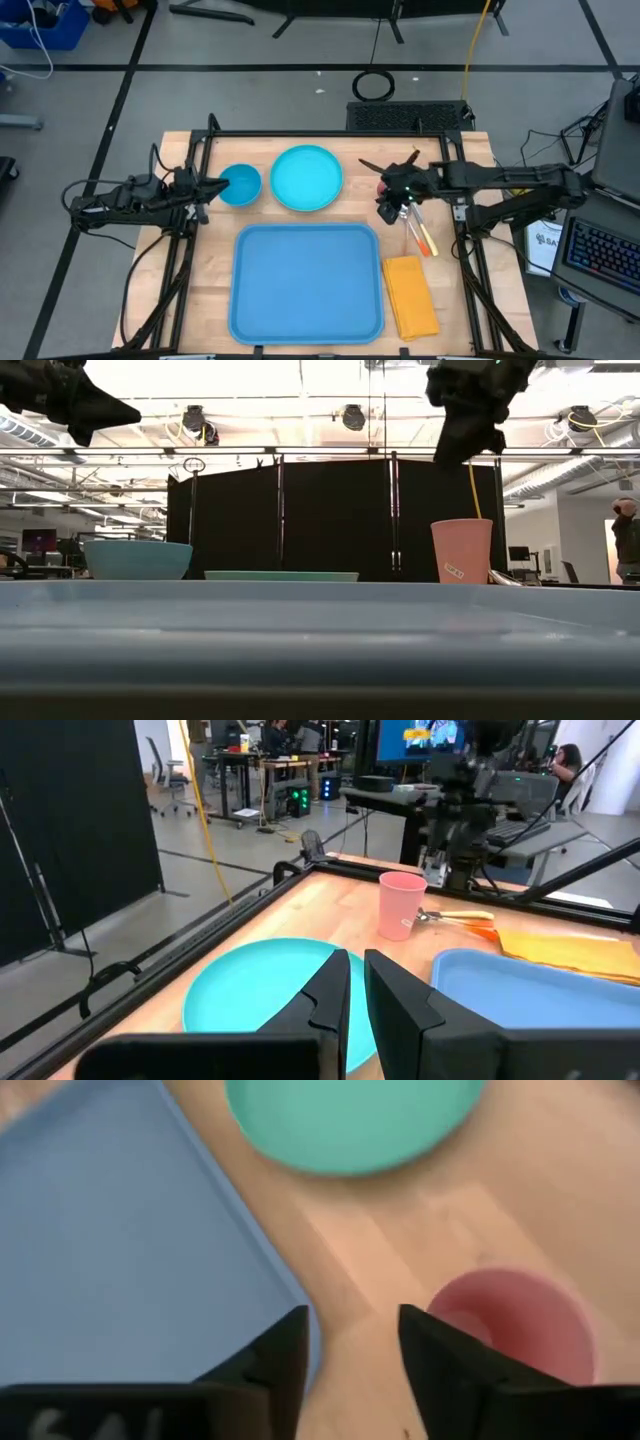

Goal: Set up tray
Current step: Put the cup on the serving tray

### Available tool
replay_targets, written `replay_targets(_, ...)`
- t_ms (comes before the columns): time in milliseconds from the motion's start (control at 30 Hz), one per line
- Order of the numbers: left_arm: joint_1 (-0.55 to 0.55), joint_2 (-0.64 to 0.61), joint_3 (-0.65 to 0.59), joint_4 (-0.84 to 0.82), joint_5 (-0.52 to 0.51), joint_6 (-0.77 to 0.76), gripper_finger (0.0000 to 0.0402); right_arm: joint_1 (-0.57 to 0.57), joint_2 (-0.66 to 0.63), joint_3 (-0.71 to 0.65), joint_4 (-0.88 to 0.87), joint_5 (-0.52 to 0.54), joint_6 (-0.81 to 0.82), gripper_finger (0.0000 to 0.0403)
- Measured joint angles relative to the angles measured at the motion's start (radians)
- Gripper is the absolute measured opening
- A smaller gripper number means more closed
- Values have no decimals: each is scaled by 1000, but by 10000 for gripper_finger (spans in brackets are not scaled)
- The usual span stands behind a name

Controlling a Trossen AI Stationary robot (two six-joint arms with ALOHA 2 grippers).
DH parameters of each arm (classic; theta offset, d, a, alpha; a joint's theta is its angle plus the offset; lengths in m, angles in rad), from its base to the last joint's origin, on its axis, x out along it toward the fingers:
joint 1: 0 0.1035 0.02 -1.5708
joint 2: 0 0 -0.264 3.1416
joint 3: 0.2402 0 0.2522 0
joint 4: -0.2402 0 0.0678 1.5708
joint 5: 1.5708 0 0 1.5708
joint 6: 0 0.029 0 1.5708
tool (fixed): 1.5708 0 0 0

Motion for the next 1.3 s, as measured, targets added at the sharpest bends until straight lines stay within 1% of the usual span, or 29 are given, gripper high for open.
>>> replay_targets(67,0,0,0,0,0,-1,35,-13,32,0,-15,-26,0,175)
replay_targets(133,0,0,0,-1,0,-1,35,-20,62,0,-33,-28,-6,181)
replay_targets(233,0,0,0,-2,0,-1,35,-29,94,0,-42,-28,-38,179)
replay_targets(433,0,0,0,-3,1,-1,35,-29,139,0,-44,-27,-52,165)
replay_targets(533,0,0,0,-3,2,-1,35,-29,156,0,-45,-19,-52,167)
replay_targets(700,0,0,0,-5,2,-3,35,-30,178,0,-51,25,-63,173)
replay_targets(867,0,0,0,-7,3,-4,35,-30,185,0,-56,30,-60,172)
replay_targets(1133,0,0,0,-8,4,-4,35,-30,226,-1,-65,27,-33,157)
replay_targets(1300,0,0,0,-8,19,-3,35,-35,256,-2,-61,27,-45,125)
